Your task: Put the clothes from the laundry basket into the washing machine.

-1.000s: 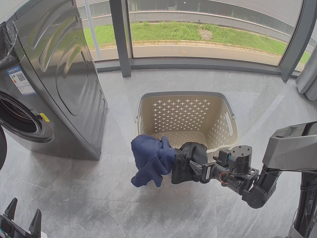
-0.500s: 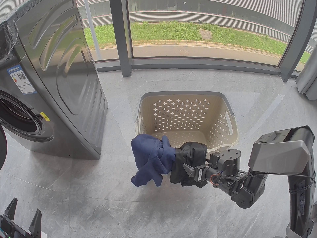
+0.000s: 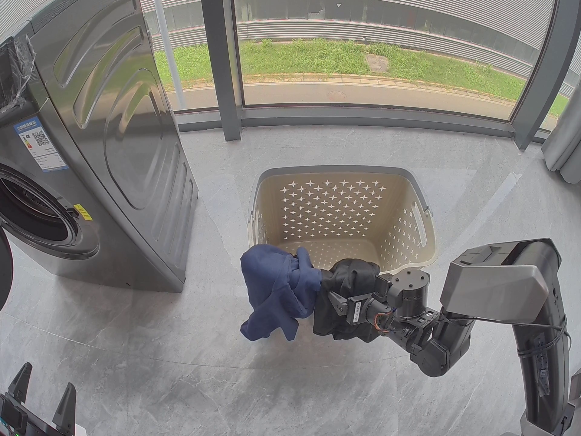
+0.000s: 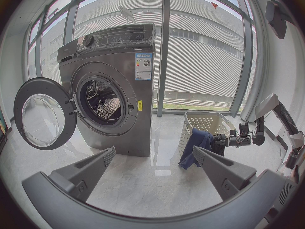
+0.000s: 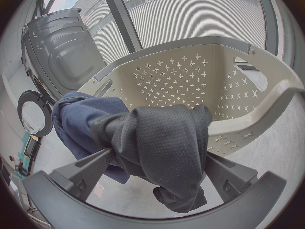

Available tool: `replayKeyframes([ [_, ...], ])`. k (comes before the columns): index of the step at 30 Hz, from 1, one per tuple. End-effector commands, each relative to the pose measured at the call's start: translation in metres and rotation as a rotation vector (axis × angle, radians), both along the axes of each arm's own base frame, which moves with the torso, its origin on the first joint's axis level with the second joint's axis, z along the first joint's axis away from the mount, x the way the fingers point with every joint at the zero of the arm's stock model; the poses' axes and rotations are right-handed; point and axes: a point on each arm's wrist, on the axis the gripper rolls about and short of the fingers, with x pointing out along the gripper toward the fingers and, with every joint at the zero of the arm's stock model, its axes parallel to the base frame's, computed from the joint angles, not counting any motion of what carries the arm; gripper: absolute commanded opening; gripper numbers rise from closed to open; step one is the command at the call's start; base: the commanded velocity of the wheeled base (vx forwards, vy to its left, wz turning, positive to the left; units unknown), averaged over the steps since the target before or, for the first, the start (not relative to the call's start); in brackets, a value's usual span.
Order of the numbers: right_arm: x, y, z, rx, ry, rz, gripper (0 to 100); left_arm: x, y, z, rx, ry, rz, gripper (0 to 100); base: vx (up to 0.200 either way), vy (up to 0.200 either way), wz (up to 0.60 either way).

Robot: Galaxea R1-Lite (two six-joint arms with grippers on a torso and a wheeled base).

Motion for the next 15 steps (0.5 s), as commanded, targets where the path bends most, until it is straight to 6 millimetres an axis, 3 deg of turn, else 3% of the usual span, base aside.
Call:
replayKeyframes([
  [1, 0.001, 0.003, -0.006, -0.002, 0.008, 0.004, 0, 0.0, 0.0, -0.005, -0.001, 0.004, 0.0, 100, 0.0, 0.0, 0.0],
  [9, -0.011, 0.005, -0.002, 0.003, 0.007, 0.024, 0, 0.0, 0.0, -0.005, -0.001, 0.004, 0.0, 100, 0.0, 0.0, 0.0],
  [15, -0.031, -0.001, 0.035, 0.046, -0.059, 0.042, 0, 0.0, 0.0, -0.005, -0.001, 0.002, 0.0, 100, 0.0, 0.0, 0.0],
])
